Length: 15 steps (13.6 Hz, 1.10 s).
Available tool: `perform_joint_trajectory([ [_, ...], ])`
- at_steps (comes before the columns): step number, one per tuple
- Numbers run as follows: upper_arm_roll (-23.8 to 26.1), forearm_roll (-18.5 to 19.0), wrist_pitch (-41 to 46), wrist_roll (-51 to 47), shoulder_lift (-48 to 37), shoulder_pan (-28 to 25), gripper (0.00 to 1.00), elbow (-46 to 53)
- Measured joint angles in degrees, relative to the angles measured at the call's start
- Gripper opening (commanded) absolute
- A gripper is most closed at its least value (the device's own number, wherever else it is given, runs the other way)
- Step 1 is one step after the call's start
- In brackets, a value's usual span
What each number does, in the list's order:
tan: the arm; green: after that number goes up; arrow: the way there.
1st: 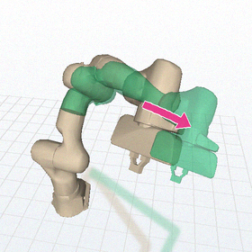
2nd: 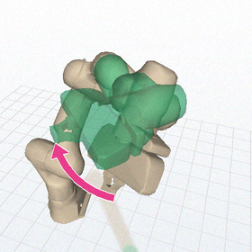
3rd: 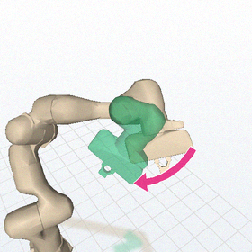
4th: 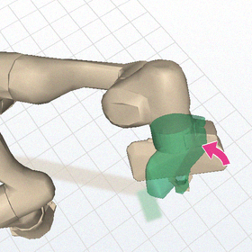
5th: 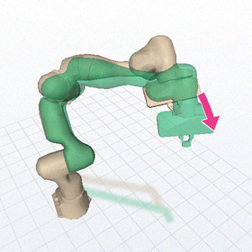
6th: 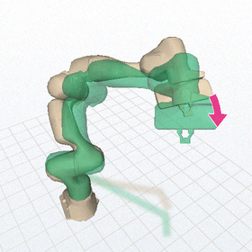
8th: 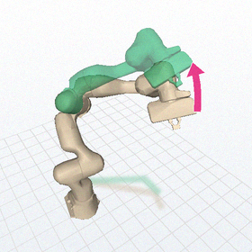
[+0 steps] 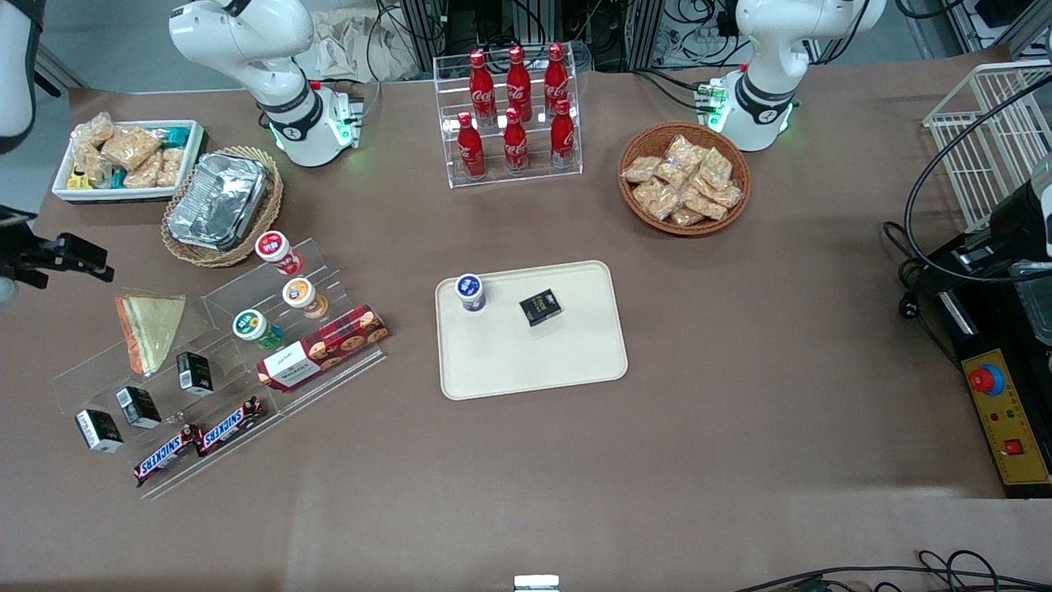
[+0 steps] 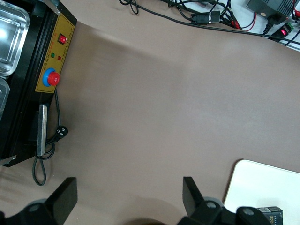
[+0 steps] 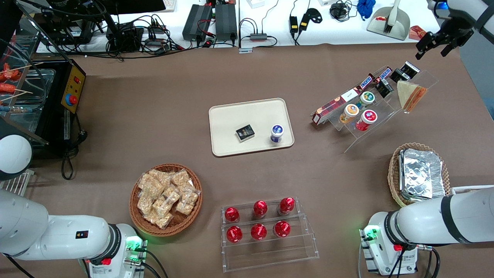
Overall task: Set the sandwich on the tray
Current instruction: 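Move the right gripper down toward the wrapped sandwich in the acrylic rack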
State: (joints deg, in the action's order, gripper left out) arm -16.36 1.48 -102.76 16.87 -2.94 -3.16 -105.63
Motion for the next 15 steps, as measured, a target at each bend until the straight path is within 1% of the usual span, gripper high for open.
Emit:
perform_joint_trajectory([
  [6, -1.12, 0.01, -11.05, 2.55, -0.06, 1.45, 1.00, -9.01],
  [12, -1.44, -0.02, -17.93, 2.59, 0.02, 3.09, 1.00, -14.96],
  [15, -1.66, -1.45, -22.36, 2.59, 0.11, 4.08, 1.00, -19.39],
])
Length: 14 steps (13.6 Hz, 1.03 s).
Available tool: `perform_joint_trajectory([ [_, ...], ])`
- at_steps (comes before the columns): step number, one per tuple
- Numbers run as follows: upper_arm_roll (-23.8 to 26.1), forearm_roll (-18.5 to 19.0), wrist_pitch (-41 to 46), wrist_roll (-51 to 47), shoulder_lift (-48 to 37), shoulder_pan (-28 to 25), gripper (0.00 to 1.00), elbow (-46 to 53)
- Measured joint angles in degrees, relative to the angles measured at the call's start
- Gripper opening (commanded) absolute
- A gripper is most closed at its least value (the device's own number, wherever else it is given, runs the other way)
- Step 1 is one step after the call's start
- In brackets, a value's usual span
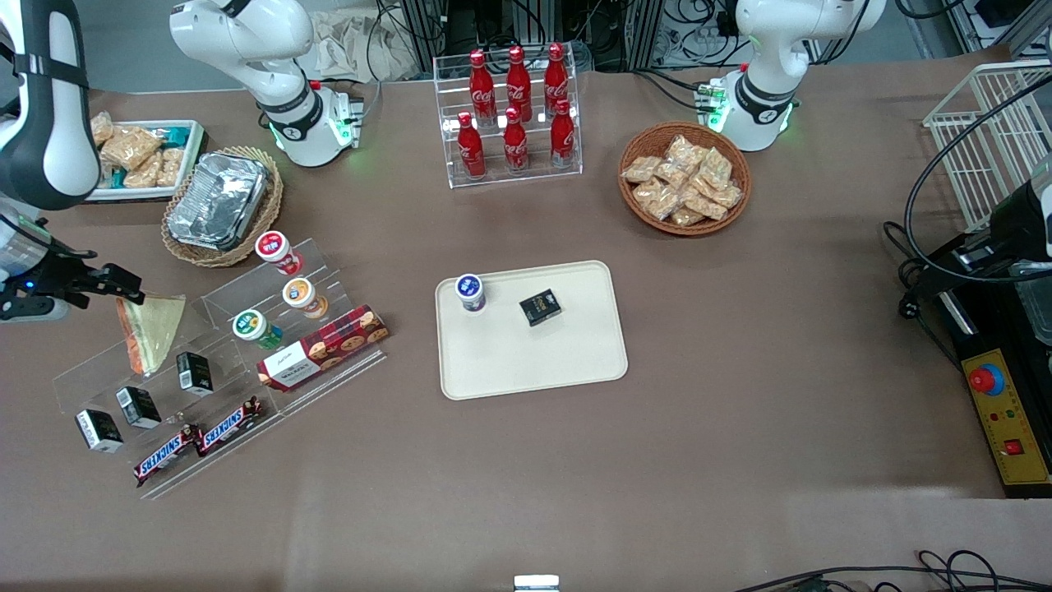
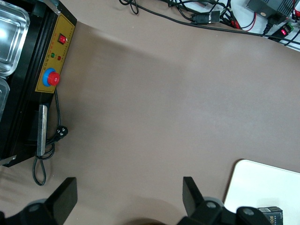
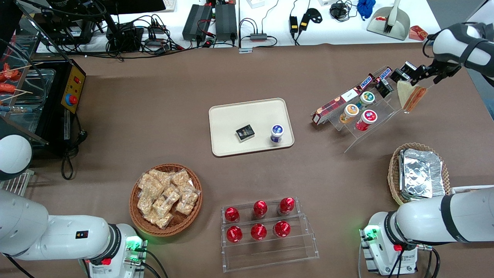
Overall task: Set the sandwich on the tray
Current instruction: 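Move the right gripper down toward the wrapped sandwich in the acrylic rack, then close the right gripper on the plastic-wrapped sandwich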
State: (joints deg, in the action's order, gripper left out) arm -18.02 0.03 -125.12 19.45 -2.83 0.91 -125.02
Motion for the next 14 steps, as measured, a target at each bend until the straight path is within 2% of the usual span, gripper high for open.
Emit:
perform_joint_trajectory([
  [5, 0.03, -0.68, -5.29, -0.15, 0.64, 0.02, 1.00, -4.59],
  [9, 0.07, -1.97, -7.55, -0.15, 2.72, -0.09, 0.90, -4.82],
  [10, 0.10, -2.03, -8.14, -0.15, 3.18, -0.16, 0.81, -4.81],
  [12, 0.12, -2.08, -9.26, -0.15, 4.03, -0.17, 0.55, -4.81],
  [14, 0.14, -2.10, -9.60, -0.15, 4.32, -0.18, 0.12, -4.79],
])
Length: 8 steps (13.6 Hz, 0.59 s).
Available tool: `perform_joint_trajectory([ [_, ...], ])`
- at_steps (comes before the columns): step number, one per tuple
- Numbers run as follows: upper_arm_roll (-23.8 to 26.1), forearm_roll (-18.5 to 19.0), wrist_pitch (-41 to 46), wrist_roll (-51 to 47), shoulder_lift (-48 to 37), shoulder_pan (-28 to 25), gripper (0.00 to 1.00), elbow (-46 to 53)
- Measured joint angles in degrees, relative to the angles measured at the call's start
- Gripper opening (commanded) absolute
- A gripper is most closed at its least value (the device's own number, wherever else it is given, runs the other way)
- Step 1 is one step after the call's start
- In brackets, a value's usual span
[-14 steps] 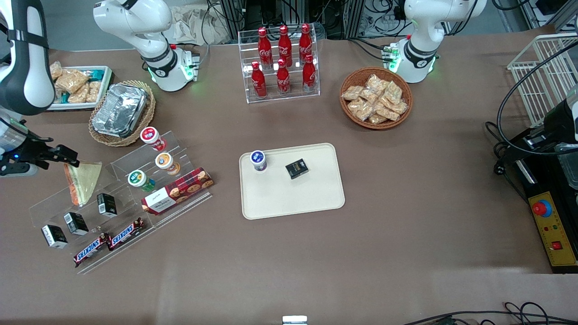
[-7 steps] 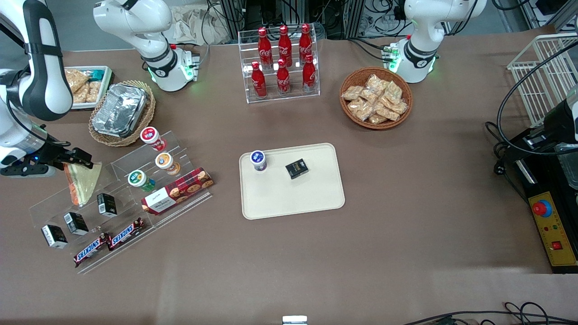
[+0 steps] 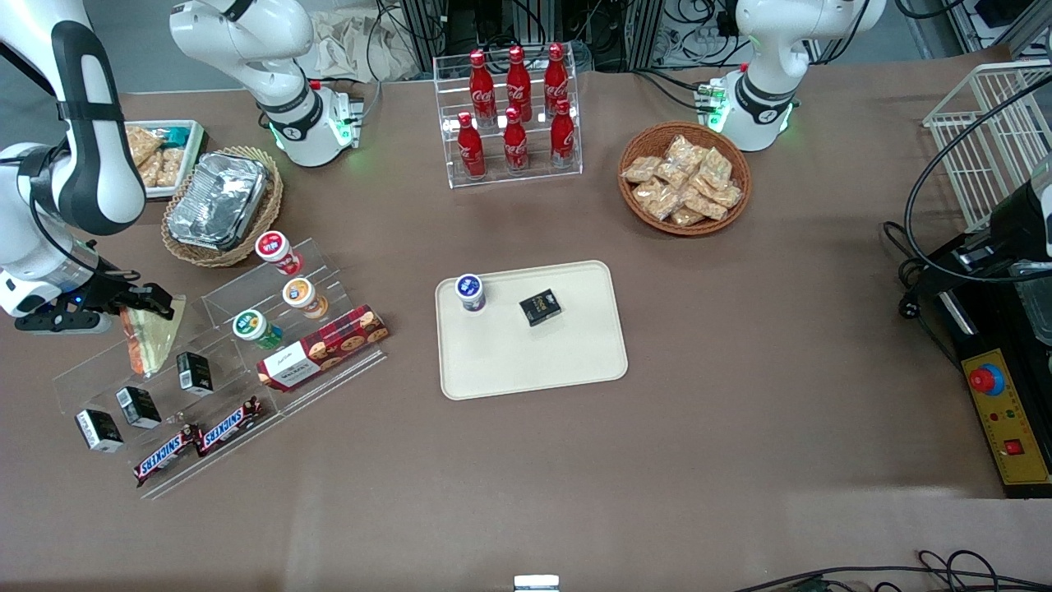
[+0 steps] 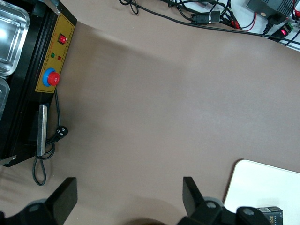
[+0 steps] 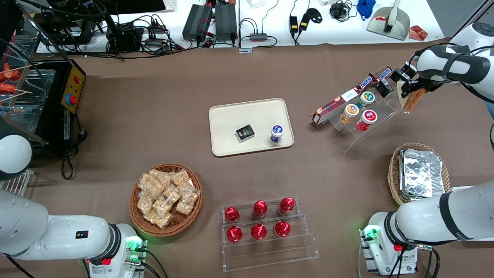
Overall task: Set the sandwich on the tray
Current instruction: 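Close the right gripper on the plastic-wrapped sandwich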
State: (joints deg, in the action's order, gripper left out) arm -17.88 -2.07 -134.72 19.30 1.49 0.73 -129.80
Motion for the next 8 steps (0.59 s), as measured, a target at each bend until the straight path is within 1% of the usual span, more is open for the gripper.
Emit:
perform_joint_trajectory([
  [1, 0.03, 0.00, 0.00, 0.00, -0.02, 0.00, 0.00, 0.03],
  [4, 0.27, 0.00, 0.98, 0.29, -0.11, -0.26, 0.00, 0.92],
  [5, 0.47, 0.00, 3.36, 1.55, -0.31, -0.51, 0.00, 2.17],
  [8, 0.83, -0.01, 16.90, 11.57, -1.65, -2.56, 0.00, 10.40],
])
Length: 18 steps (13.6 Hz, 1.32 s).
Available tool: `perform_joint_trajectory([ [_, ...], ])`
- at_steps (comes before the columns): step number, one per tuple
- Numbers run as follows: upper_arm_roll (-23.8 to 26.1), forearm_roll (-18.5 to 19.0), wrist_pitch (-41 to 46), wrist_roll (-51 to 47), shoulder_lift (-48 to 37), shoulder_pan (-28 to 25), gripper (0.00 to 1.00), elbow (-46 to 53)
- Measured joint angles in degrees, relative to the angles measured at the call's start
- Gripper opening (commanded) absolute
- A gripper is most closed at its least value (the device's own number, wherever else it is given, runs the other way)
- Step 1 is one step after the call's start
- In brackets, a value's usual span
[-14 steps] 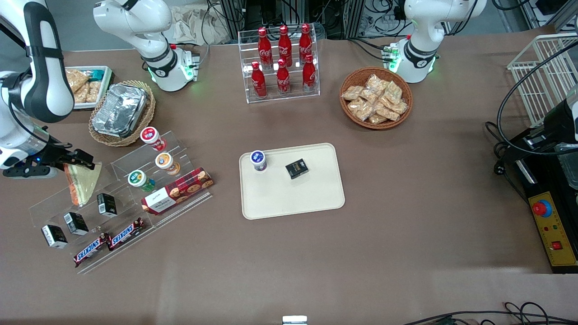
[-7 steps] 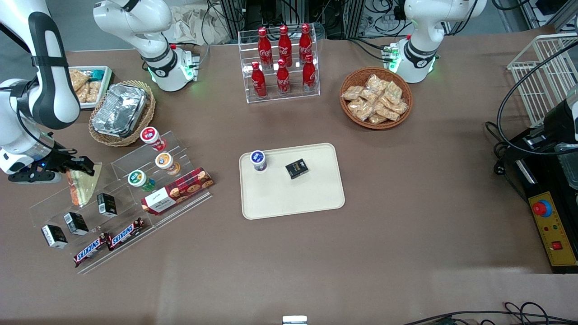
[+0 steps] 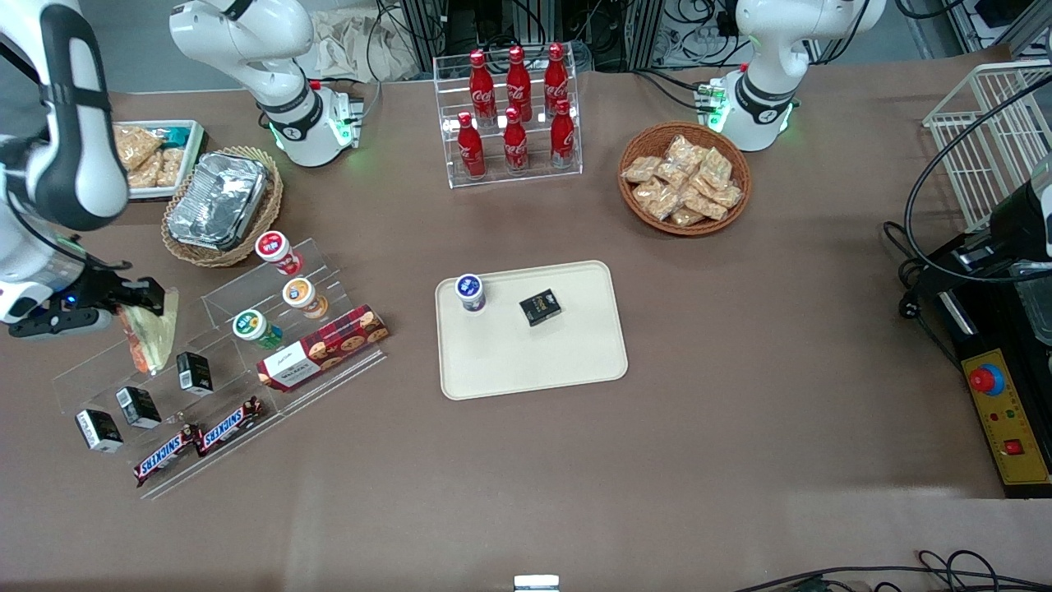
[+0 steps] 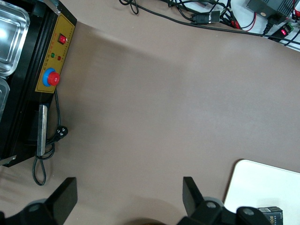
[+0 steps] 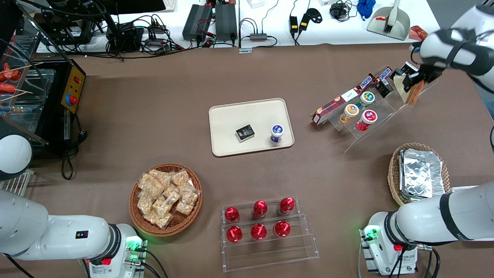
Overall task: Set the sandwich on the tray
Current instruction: 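Close the right gripper on the plastic-wrapped sandwich, then lift the sandwich out of the rack with the right gripper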
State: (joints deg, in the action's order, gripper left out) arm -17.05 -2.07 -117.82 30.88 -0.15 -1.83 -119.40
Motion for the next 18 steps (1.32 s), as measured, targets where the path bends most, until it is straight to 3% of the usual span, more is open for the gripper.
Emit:
perform_joint_trajectory([
  [5, 0.37, 0.08, 13.44, 14.43, -5.30, -7.93, 0.00, 6.99],
  [9, 3.03, 0.76, 22.72, 12.13, -8.99, -16.67, 0.00, 9.72],
  [13, 8.53, 1.01, 23.41, 5.38, -8.37, -18.87, 0.00, 11.22],
  [18, 8.80, 2.81, 20.37, 6.50, -4.72, -19.95, 0.00, 11.21],
])
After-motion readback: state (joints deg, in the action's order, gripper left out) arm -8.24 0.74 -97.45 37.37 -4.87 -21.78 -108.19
